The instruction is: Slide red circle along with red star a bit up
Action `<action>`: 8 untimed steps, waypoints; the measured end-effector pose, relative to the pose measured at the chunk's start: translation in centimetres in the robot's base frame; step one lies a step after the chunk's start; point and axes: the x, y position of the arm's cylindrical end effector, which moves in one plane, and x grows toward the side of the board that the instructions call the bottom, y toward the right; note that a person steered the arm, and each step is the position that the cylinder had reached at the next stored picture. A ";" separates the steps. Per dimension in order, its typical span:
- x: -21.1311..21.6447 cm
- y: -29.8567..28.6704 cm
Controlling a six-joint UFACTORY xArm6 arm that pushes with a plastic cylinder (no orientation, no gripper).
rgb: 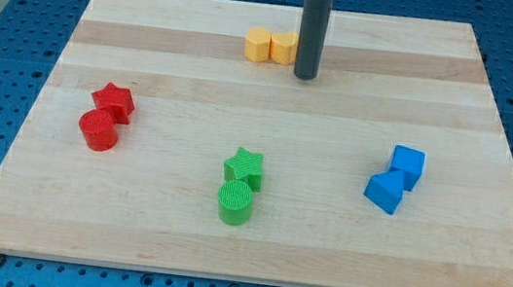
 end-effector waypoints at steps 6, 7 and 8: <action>18.3 -23.3; 16.8 -24.7; 14.1 -24.7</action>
